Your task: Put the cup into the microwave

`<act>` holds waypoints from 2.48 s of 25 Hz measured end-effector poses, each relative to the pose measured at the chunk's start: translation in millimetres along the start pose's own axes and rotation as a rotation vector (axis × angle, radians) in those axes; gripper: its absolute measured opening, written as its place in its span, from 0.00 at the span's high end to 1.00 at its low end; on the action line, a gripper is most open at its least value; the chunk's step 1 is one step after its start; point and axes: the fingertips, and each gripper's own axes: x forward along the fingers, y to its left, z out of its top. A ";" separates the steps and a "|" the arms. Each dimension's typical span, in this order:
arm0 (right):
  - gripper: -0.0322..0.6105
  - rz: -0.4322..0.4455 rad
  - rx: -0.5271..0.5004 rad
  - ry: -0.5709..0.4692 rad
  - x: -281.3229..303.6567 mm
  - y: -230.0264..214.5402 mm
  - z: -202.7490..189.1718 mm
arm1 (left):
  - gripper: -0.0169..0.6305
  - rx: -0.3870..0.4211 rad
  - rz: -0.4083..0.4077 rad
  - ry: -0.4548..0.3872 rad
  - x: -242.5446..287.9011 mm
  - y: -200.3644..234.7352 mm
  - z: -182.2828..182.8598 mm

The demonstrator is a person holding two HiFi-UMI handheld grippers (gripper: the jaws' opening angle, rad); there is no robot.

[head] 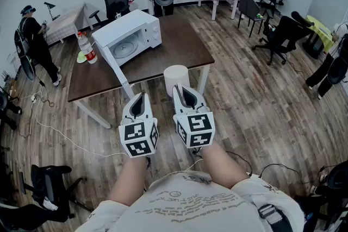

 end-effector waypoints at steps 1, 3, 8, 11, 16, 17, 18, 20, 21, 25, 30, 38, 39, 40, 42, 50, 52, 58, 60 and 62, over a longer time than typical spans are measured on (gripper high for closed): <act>0.89 0.000 -0.002 0.000 -1.6 -1.6 -0.6 | 0.95 0.000 0.000 0.001 -0.1 -3.0 -0.6; 0.89 0.001 -0.005 -0.001 -4.5 -5.1 -1.5 | 0.95 0.003 -0.001 0.004 -0.1 -9.3 -1.3; 0.89 0.008 0.014 -0.021 -10.1 -17.2 0.8 | 0.95 0.008 -0.003 0.009 3.6 -25.9 -1.7; 0.89 0.019 0.023 -0.030 -12.6 -25.6 1.6 | 0.95 0.010 0.005 0.011 6.4 -34.8 -2.0; 0.89 0.039 0.022 -0.033 -14.9 -43.9 1.3 | 0.95 0.009 0.025 0.012 14.3 -49.7 -3.8; 0.89 0.046 0.022 -0.032 -15.3 -48.0 1.2 | 0.95 0.008 0.031 0.014 16.5 -53.1 -4.2; 0.89 0.054 0.021 -0.030 -15.9 -51.8 1.1 | 0.95 0.006 0.038 0.015 18.5 -56.3 -4.3; 0.89 0.074 0.014 -0.027 -17.9 -57.8 1.0 | 0.95 -0.004 0.054 0.012 21.2 -62.1 -3.9; 0.89 0.085 0.009 -0.026 -18.9 -60.5 0.9 | 0.95 -0.009 0.061 0.009 22.0 -65.0 -3.7; 0.89 0.105 0.004 -0.018 -19.6 -73.9 -0.9 | 0.95 -0.017 0.073 0.018 27.7 -78.1 -9.4; 0.89 0.123 0.007 -0.020 -13.9 -80.7 -3.6 | 0.95 -0.025 0.081 0.038 38.8 -80.5 -17.8; 0.89 0.165 0.000 -0.040 26.9 -89.3 -14.6 | 0.95 -0.035 0.091 0.039 80.3 -63.6 -27.5; 0.89 0.169 -0.001 -0.040 35.0 -91.4 -16.0 | 0.95 -0.035 0.092 0.039 88.0 -60.4 -27.9; 0.89 0.174 -0.003 -0.040 43.4 -93.0 -17.3 | 0.95 -0.036 0.094 0.037 95.8 -56.6 -27.7; 0.89 0.187 -0.007 -0.042 61.4 -94.9 -18.6 | 0.95 -0.039 0.098 0.034 112.7 -47.3 -26.4; 0.89 0.243 -0.008 -0.084 147.8 -102.0 -10.1 | 0.95 -0.057 0.111 0.025 190.9 2.2 -13.8; 0.89 0.260 -0.003 -0.082 170.4 -101.5 -11.0 | 0.95 -0.063 0.116 0.029 207.6 15.6 -13.1; 0.89 0.324 0.002 -0.096 238.1 -96.5 -13.7 | 0.95 -0.084 0.130 0.044 259.9 55.9 -14.9; 0.89 0.352 0.013 -0.101 260.6 -94.0 -17.0 | 0.95 -0.092 0.138 0.041 275.5 70.3 -14.5; 0.89 0.373 0.013 -0.105 282.1 -91.0 -20.7 | 0.95 -0.099 0.146 0.038 289.6 84.1 -14.1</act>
